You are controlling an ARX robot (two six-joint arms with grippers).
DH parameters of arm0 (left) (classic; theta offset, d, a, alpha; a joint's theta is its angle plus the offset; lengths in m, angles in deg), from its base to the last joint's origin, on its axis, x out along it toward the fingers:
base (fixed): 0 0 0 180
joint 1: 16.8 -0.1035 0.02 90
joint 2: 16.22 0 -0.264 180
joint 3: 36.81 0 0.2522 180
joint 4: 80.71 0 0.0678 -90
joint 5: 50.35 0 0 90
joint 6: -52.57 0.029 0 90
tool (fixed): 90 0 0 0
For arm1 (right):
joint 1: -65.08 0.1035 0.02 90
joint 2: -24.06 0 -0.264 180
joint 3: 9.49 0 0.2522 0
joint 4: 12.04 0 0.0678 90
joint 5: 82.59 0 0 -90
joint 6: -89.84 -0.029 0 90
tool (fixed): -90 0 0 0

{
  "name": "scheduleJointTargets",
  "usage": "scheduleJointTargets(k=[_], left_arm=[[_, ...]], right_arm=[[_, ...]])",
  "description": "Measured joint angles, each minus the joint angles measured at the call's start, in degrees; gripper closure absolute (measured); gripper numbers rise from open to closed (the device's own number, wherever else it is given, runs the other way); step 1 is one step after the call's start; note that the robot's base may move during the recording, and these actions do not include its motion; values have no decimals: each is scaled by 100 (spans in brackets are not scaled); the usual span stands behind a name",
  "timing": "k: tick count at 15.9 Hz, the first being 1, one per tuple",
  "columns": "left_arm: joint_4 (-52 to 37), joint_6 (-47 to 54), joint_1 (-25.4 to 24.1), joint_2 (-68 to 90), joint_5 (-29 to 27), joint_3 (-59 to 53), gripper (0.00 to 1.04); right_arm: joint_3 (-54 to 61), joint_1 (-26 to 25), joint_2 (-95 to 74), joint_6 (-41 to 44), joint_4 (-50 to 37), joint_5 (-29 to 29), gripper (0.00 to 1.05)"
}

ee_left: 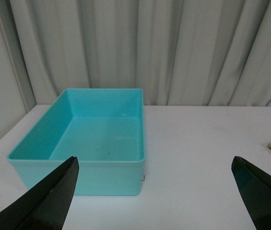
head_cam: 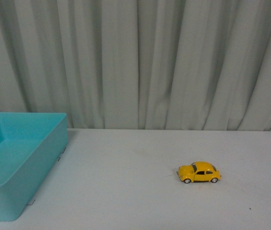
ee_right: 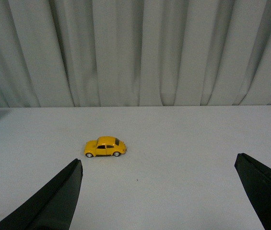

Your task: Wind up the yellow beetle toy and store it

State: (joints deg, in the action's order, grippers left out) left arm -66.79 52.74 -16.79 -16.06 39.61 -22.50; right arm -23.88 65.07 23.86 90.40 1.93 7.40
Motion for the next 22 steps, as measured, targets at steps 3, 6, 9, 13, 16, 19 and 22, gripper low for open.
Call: scheduleJointTargets(k=[3,6,9,13,16,19,22], left_arm=[[-4,0,0,0,0,2,7],[-2,0,0,0,0,0,7],[-2,0,0,0,-2,0,7],[17,0,0,9,0,0,7],[9,0,0,2,0,2,7],[2,0,0,2,0,2,7],[4,0,0,2,0,0,7]], right_arm=[[0,0,2,2,-4,0,7],[0,0,2,2,0,0,7],[0,0,2,2,-2,0,7],[0,0,-2,2,11,0,7],[0,0,-2,2,11,0,7],[0,0,-2,2,0,0,7],[0,0,-2,2,2,0,7]])
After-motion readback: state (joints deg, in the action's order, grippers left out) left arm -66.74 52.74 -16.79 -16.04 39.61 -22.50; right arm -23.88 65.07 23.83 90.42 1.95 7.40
